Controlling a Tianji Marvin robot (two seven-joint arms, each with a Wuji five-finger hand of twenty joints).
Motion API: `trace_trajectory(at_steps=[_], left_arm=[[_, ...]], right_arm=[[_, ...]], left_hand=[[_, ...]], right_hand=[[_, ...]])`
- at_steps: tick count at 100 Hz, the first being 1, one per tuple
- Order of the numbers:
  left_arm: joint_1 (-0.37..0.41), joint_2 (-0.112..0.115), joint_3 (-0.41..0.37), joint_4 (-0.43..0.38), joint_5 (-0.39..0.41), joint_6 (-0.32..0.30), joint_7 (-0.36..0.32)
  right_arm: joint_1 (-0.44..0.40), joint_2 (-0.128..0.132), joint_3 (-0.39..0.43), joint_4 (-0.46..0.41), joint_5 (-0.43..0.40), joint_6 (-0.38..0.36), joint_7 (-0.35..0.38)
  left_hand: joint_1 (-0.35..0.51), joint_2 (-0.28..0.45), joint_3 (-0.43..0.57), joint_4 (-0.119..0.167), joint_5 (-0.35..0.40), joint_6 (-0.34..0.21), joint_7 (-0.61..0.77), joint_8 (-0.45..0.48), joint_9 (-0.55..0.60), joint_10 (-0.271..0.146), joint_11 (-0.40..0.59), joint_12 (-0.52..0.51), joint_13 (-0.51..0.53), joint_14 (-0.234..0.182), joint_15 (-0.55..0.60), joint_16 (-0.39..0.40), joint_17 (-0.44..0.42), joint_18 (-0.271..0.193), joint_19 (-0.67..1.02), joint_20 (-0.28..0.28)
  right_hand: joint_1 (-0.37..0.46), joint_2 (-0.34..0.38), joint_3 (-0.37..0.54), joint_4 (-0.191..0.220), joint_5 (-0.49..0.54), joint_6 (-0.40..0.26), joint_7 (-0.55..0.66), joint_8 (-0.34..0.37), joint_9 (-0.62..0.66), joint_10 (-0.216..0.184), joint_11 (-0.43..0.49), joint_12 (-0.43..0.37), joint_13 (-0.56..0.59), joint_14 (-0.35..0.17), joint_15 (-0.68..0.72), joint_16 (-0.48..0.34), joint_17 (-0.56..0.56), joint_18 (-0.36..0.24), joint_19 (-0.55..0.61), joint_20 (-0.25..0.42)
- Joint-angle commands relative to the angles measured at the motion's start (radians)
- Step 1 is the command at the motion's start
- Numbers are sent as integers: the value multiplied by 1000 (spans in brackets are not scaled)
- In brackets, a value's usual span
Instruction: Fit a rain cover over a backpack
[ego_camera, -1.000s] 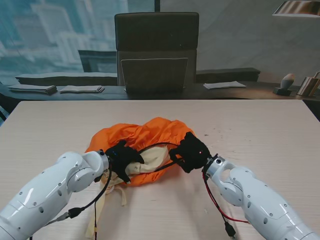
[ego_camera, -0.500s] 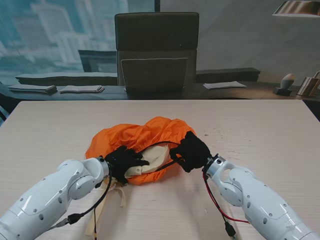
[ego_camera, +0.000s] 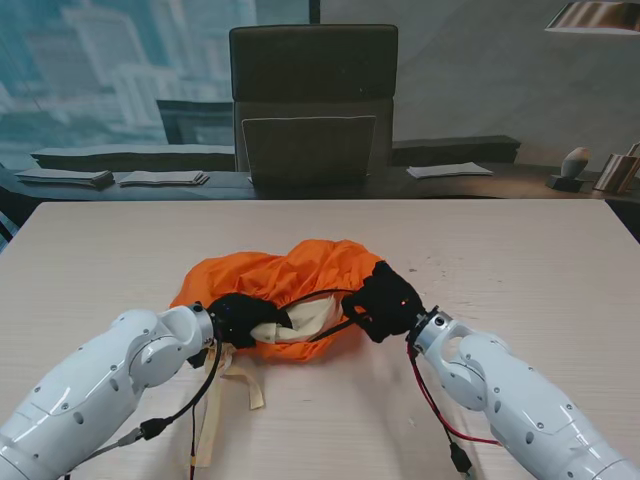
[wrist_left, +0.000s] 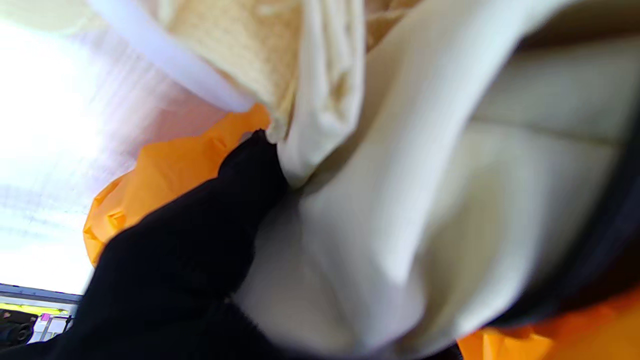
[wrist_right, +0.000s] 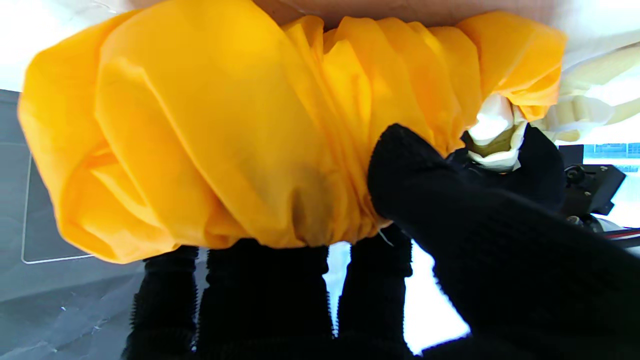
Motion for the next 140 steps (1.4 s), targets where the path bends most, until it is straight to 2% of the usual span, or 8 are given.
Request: trace_trajectory(at_steps=[1,37,45,66,101,108,124,140], left_arm=[[25,4,11,35,-10,-1,-29],[39,1,-8,26,-80,20,-68],[42,-1,-12,28,-91,26,-62],[45,-22,-21,51,-62,37,78],[48,-57,-37,75,-241,70,116],[47,-58,-38,79,-242,62,127],[52,-67,-46,87,-263,60,153],[56,-67,-54,82,-253,57,164]], right_arm=[[11,2,-4,14,-10,6,2],[92,15,-74,116,-44,76,-40],[123,25,-114,144,-72,113,-53],[103,57,-78,78,-138,130,128],[-74,19,111,-117,-13,-12,216],[-64,27,94,-118,-50,-11,206],[-92,12,76,-156,16,63,265],[-44,11,-36,-142,-9,194,270]], left_hand=[[194,36,226,18,-29,7,88,20,69,-26,89,6,254,-66,200,108,120,-98,151,-39],[215,-106,414,16,-29,47,62,4,-27,15,87,4,145,-68,259,26,178,-164,144,-78],[178,4,99,79,-4,71,108,31,12,33,98,11,219,-17,207,129,192,-146,302,-124],[36,11,-47,72,424,-33,303,224,520,12,-93,342,462,96,474,196,385,19,554,193],[-264,-162,102,-45,511,-77,304,219,528,28,103,278,501,102,569,277,366,34,612,334],[-251,-159,94,-43,529,-96,315,240,553,20,107,303,508,103,593,288,364,35,636,350],[-186,-102,56,-3,564,-110,319,294,627,10,0,417,514,113,622,299,360,50,653,382],[-162,-86,37,13,564,-100,319,296,635,19,-19,441,519,114,617,301,364,53,649,387]], right_hand=[[34,5,48,13,0,-16,26,-5,0,60,21,-1,31,-39,19,-5,-15,13,16,19],[30,12,38,14,-1,-31,20,-8,-4,50,14,-5,27,-47,11,-8,-24,14,8,15],[32,21,22,18,8,-48,9,-18,-7,40,-11,-23,16,-56,-13,-19,-40,17,0,11],[-76,86,-188,4,-80,-60,-96,-291,-466,-7,-200,-157,-266,-56,-224,-114,-231,5,-117,-41],[-175,282,-301,62,-83,83,-259,-522,-440,42,-185,-213,-266,-24,-243,-123,-236,6,-143,-17],[-250,297,-323,179,-96,106,-396,-374,-472,27,-173,-193,-273,-36,-237,-119,-235,11,-147,-7],[-161,307,-254,93,-136,94,-348,-495,-485,53,-175,-190,-292,-19,-229,-115,-248,3,-154,1],[-206,329,-152,209,-169,165,-409,-486,-528,44,-93,-138,-312,-40,-177,-88,-254,-17,-125,20]])
